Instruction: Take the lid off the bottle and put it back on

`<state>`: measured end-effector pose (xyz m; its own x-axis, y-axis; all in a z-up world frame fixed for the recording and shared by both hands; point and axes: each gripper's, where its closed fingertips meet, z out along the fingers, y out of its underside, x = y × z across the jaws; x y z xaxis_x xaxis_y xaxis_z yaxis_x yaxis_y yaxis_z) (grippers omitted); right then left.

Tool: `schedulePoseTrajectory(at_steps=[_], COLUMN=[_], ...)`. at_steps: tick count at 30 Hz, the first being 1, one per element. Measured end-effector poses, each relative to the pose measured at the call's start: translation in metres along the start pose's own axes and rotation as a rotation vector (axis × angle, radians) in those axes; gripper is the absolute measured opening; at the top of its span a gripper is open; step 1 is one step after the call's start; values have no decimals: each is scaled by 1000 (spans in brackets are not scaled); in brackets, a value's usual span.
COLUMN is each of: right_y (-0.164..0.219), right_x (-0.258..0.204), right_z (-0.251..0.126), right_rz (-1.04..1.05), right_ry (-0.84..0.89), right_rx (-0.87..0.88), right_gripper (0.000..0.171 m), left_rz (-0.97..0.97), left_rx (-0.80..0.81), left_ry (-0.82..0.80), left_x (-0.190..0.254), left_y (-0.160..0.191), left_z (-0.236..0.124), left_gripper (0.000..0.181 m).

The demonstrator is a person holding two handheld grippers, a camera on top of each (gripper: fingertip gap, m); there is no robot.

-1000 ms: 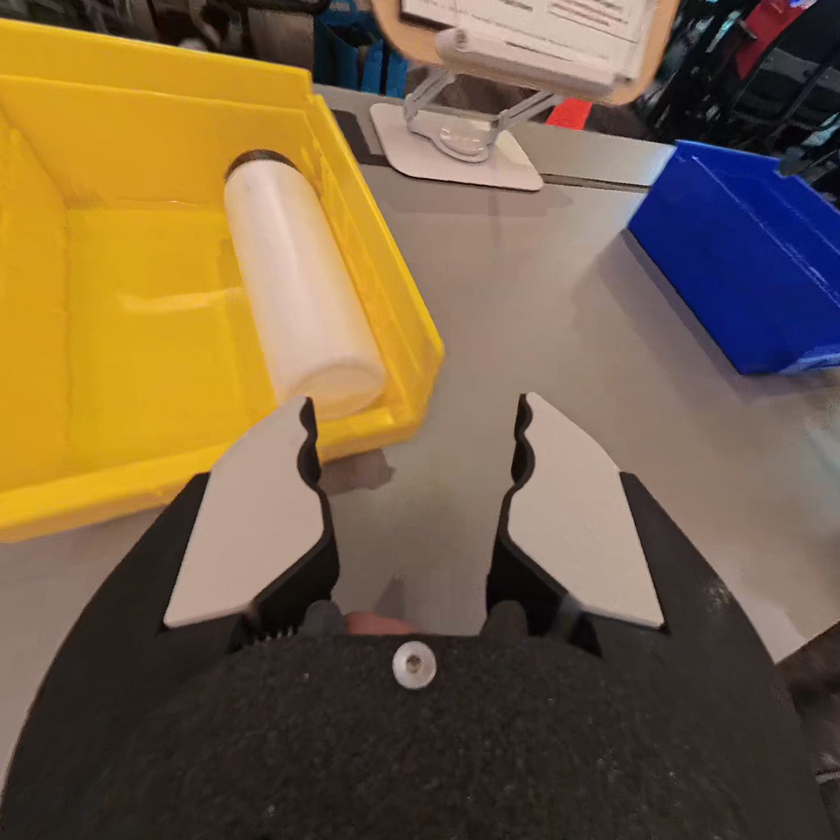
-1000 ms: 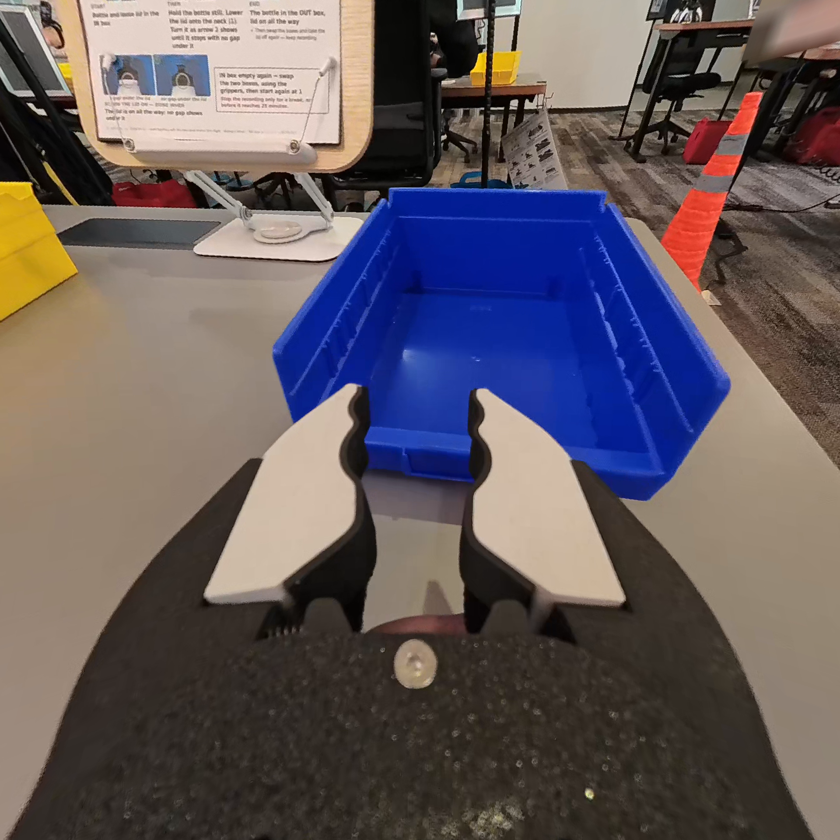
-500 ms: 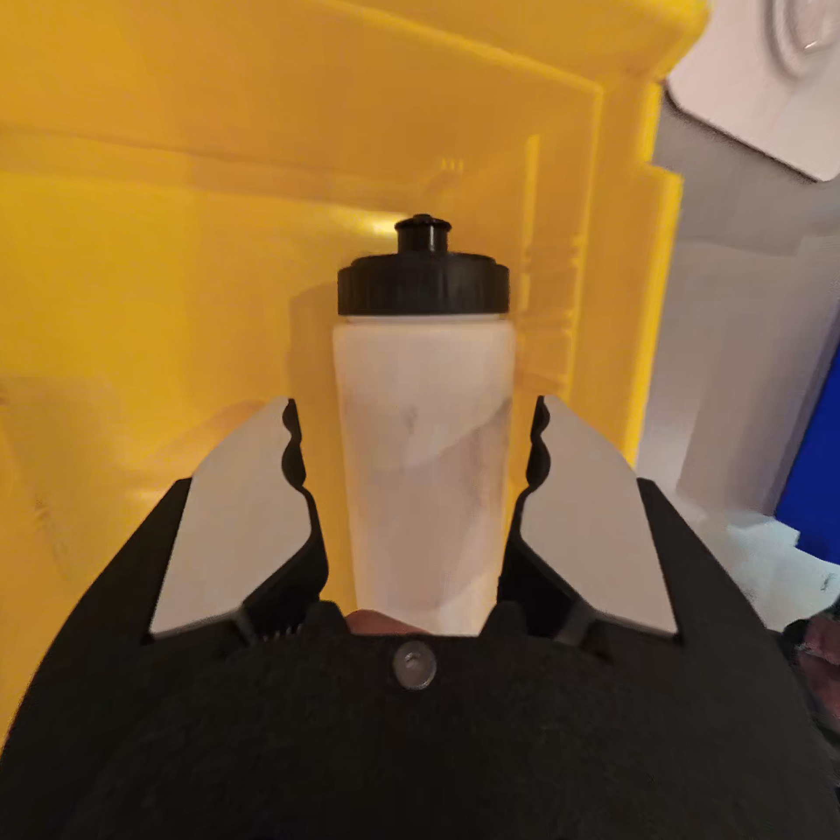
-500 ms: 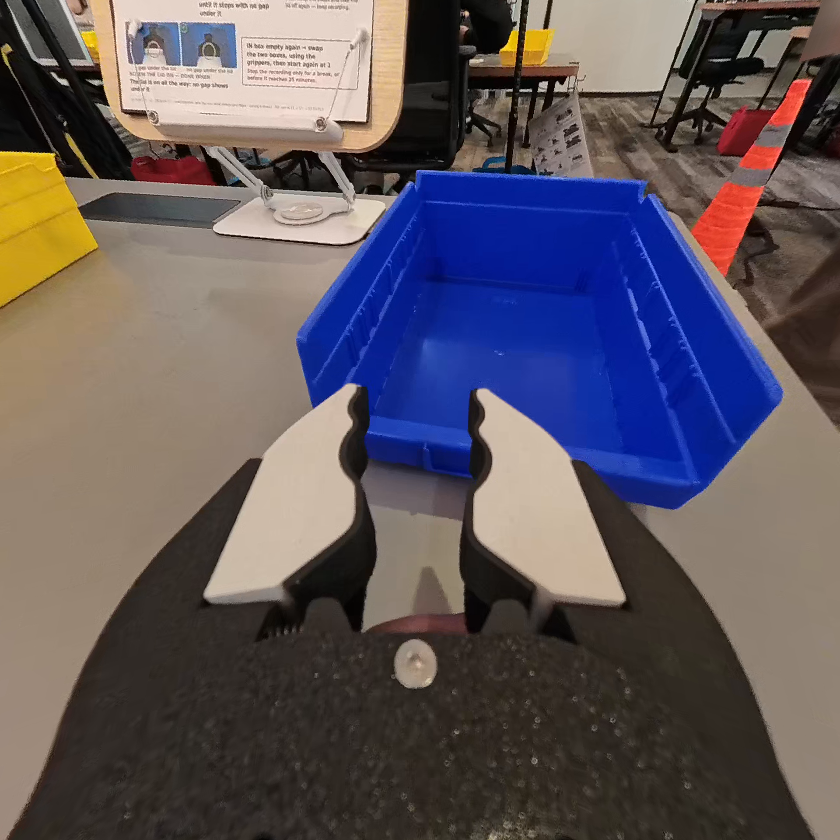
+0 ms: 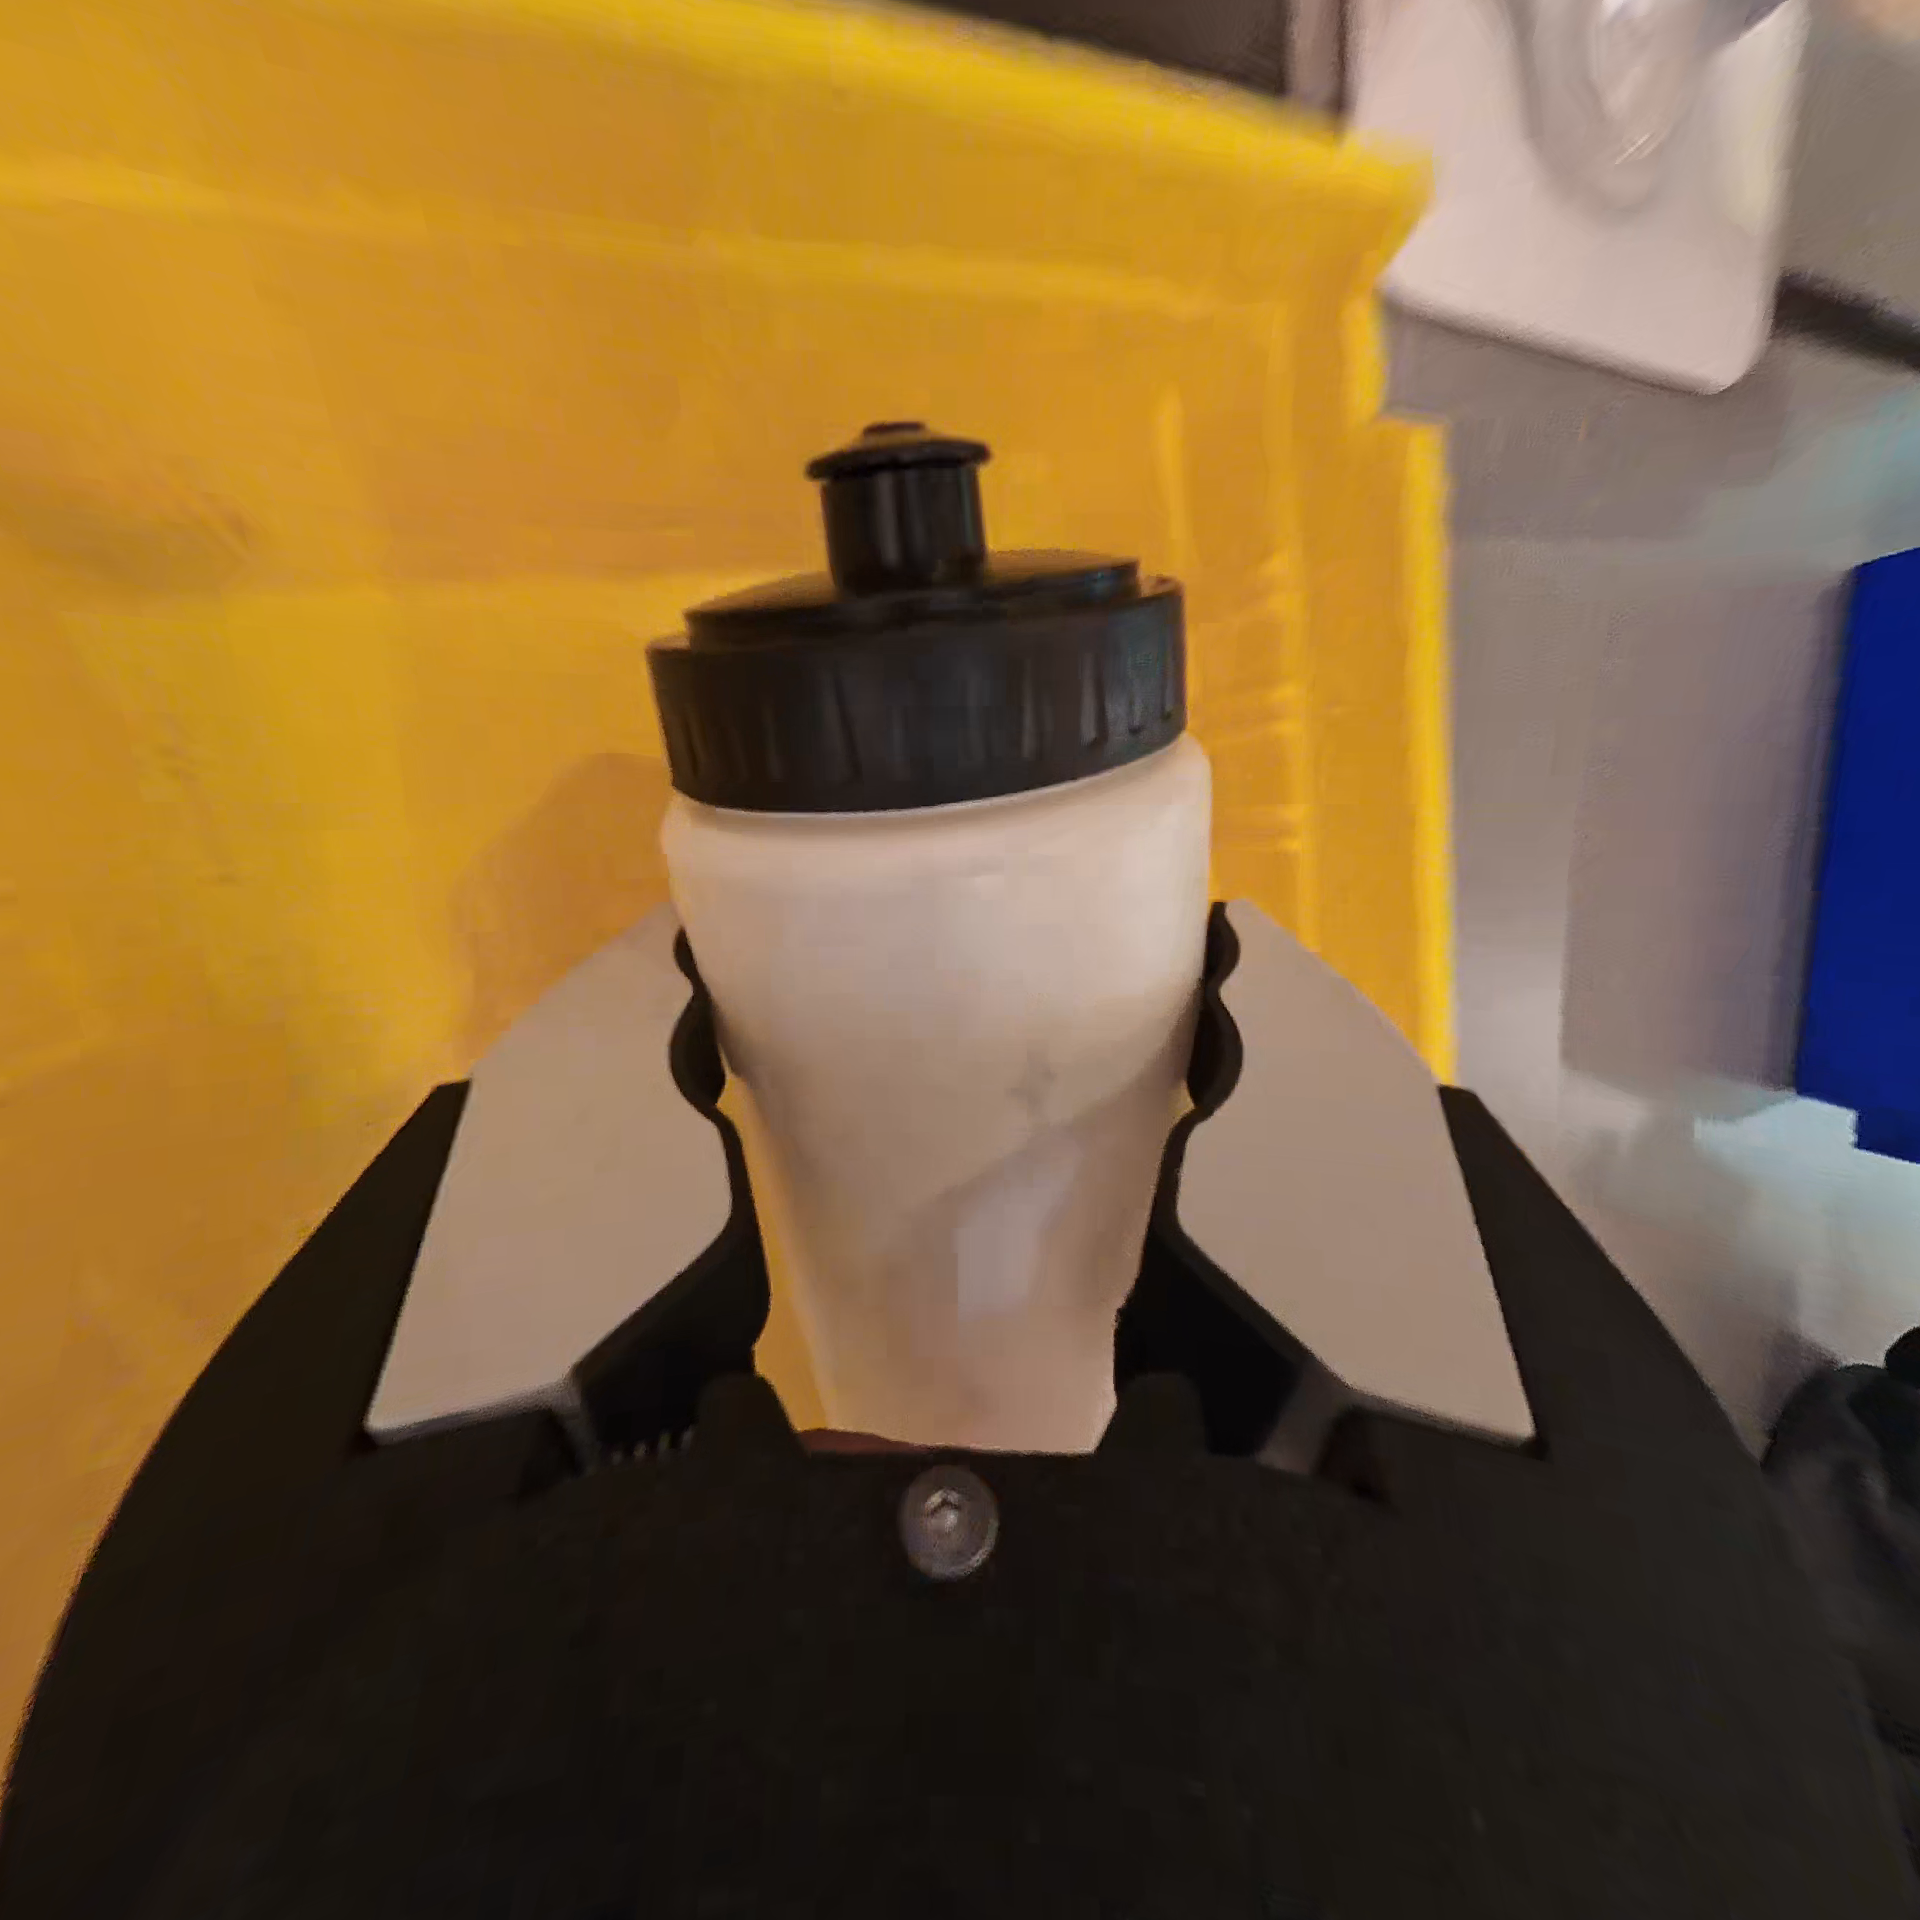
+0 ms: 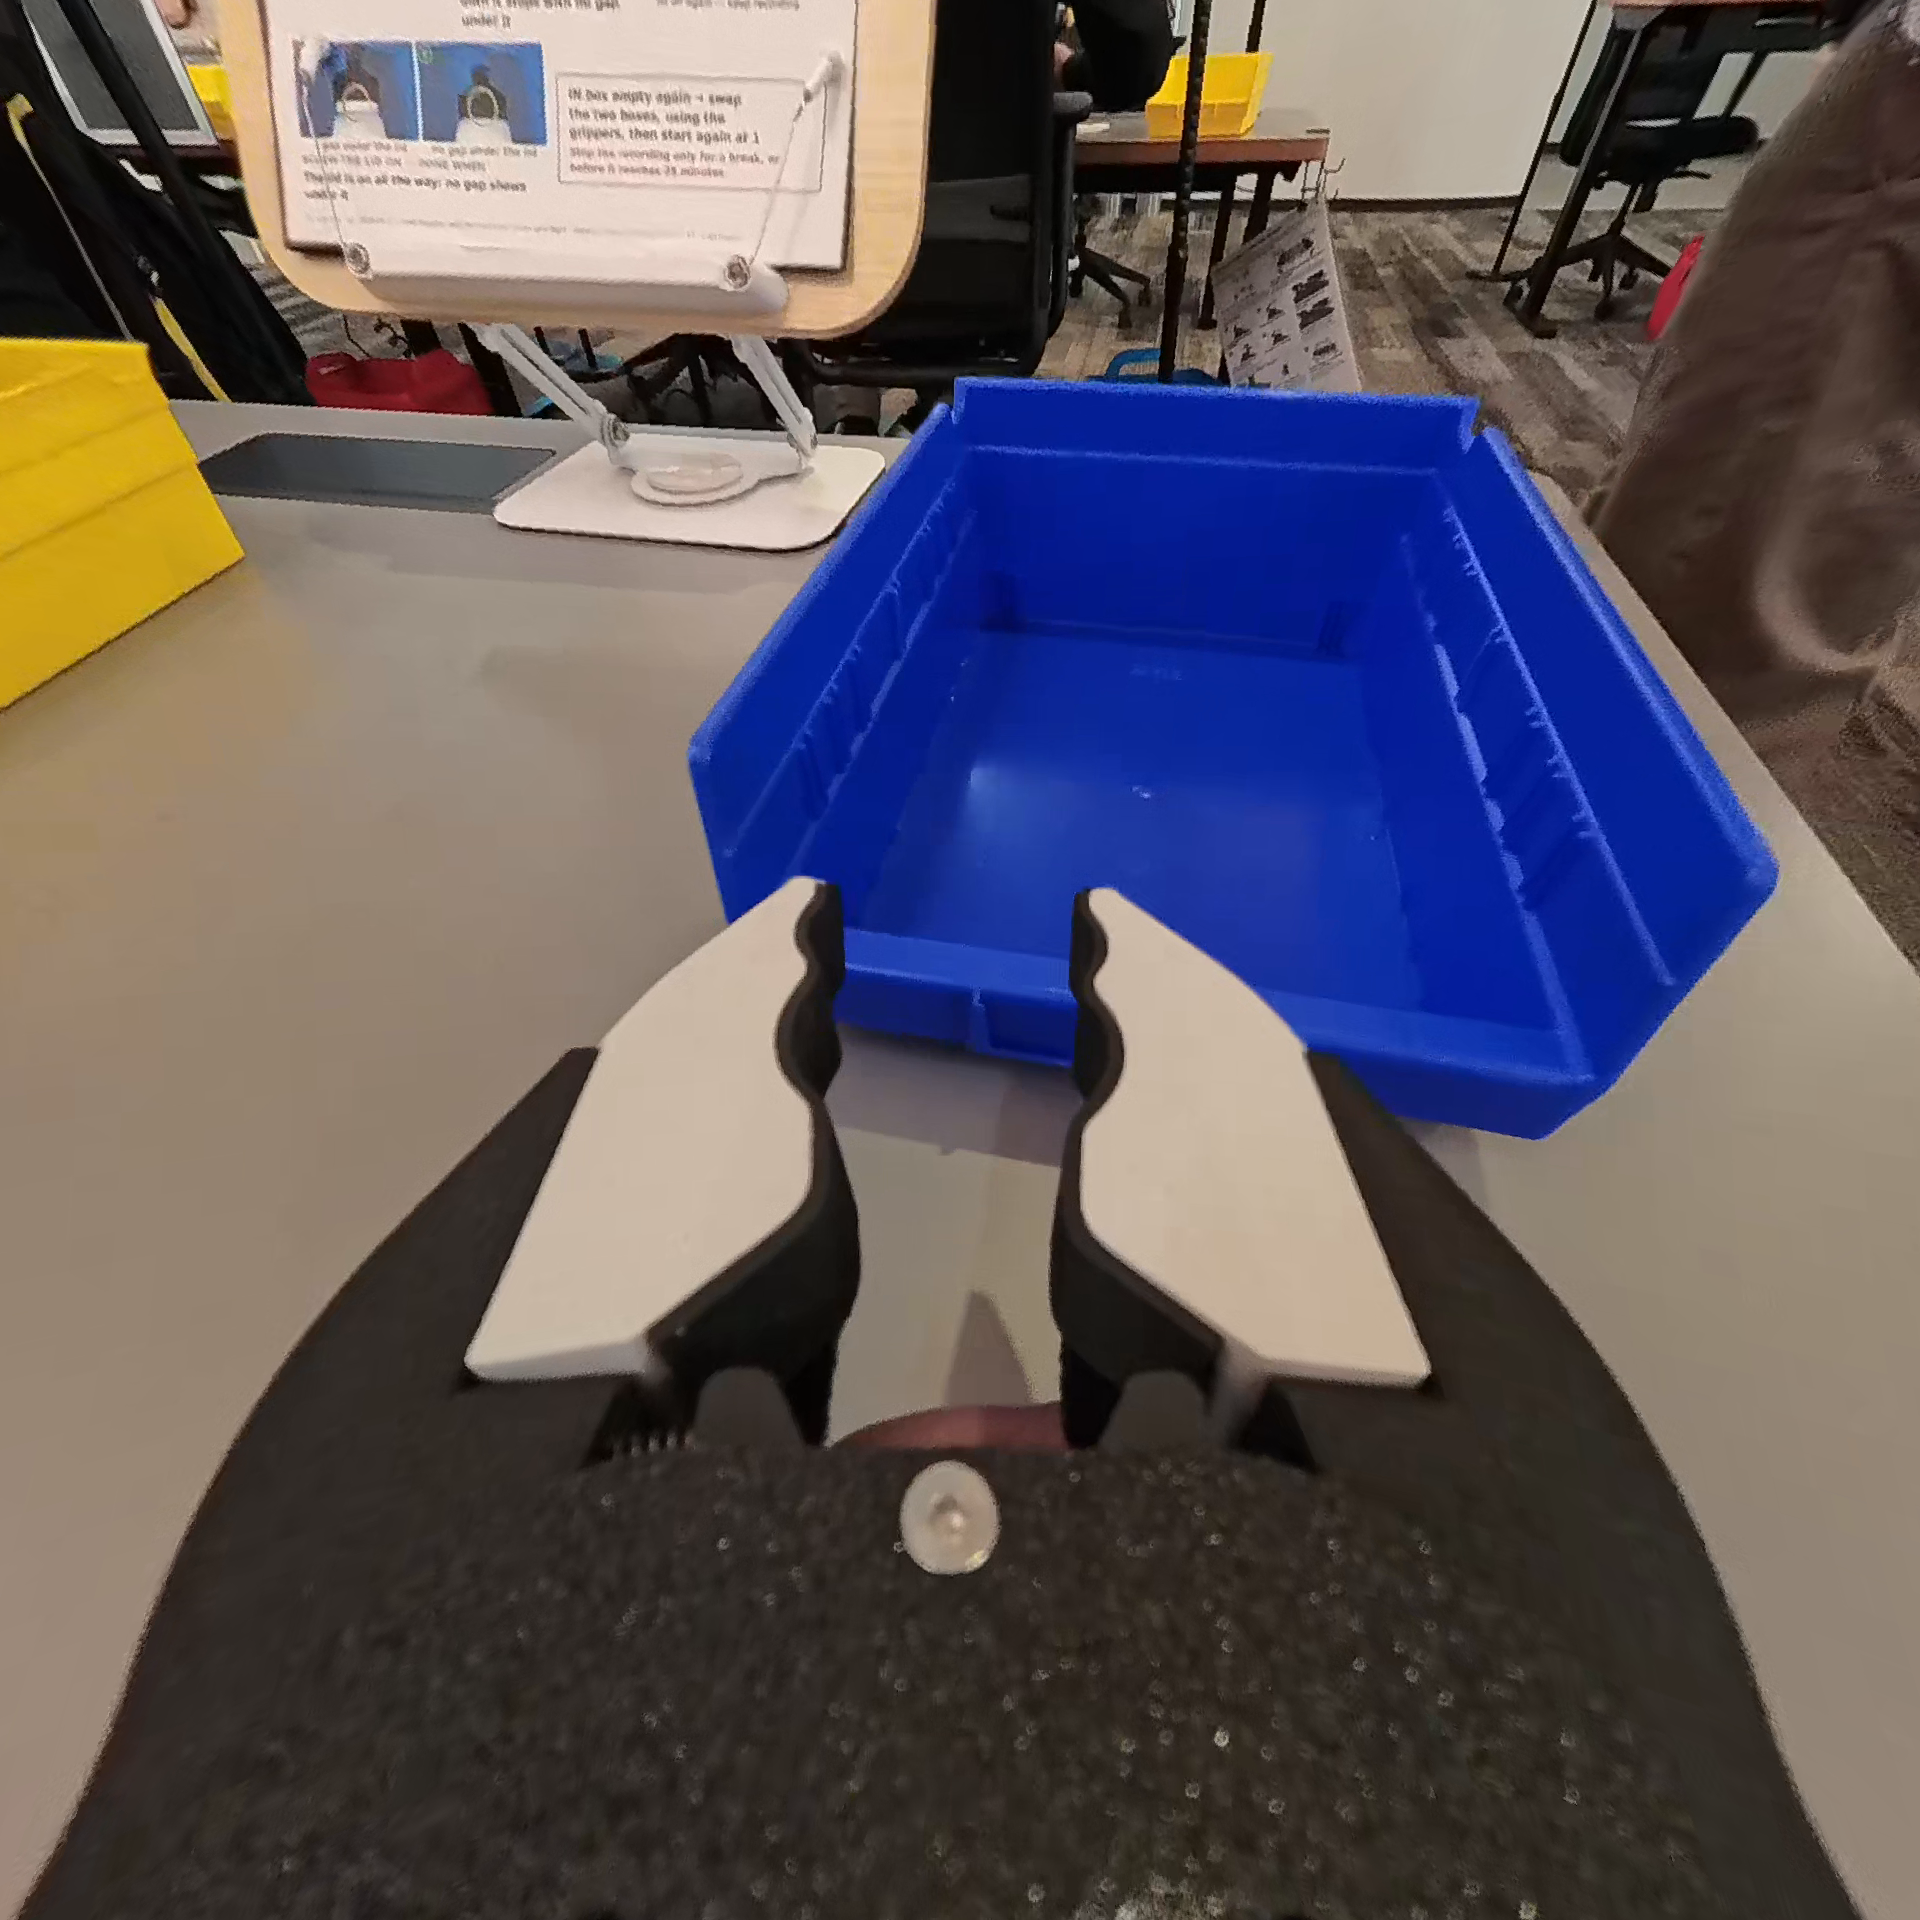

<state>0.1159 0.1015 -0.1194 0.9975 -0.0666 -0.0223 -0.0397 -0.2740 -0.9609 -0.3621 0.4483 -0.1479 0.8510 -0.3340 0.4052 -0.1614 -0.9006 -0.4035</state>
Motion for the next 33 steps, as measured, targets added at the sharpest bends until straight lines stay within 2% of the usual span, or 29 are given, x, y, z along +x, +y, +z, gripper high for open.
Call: schedulePoseTrajectory(at_steps=[3,7,10,12,15,20,25,28,33], right_y=[-6,-10,-11,-12,-14,-16,-14,-12,-10], right_x=[-4,-16,-29,-37,-45,-41,-31,-30,-39], right_z=[0,5,10,11,11,6,0,-1,0], right_rz=[-4,-31,-60,-83,-131,-170,-115,-114,-141], right_ry=[-8,-31,-50,-62,-67,-52,-60,-66,-94], right_rx=[24,39,41,43,52,77,84,79,64], right_gripper=[42,42,42,42,42,40,40,40,40], left_rz=[123,261,378,450,536,667,687,696,818], left_rx=[244,553,656,694,721,879,886,922,917], left_ry=[51,186,306,356,412,284,254,258,276], left_x=[20,82,147,191,253,313,327,323,321], left_y=[-29,-45,-33,-23,-10,-16,-13,-5,16], left_z=[-56,-133,-150,-142,-108,-31,29,40,53], left_gripper=[88,88,88,88,88,88,88,88,88])
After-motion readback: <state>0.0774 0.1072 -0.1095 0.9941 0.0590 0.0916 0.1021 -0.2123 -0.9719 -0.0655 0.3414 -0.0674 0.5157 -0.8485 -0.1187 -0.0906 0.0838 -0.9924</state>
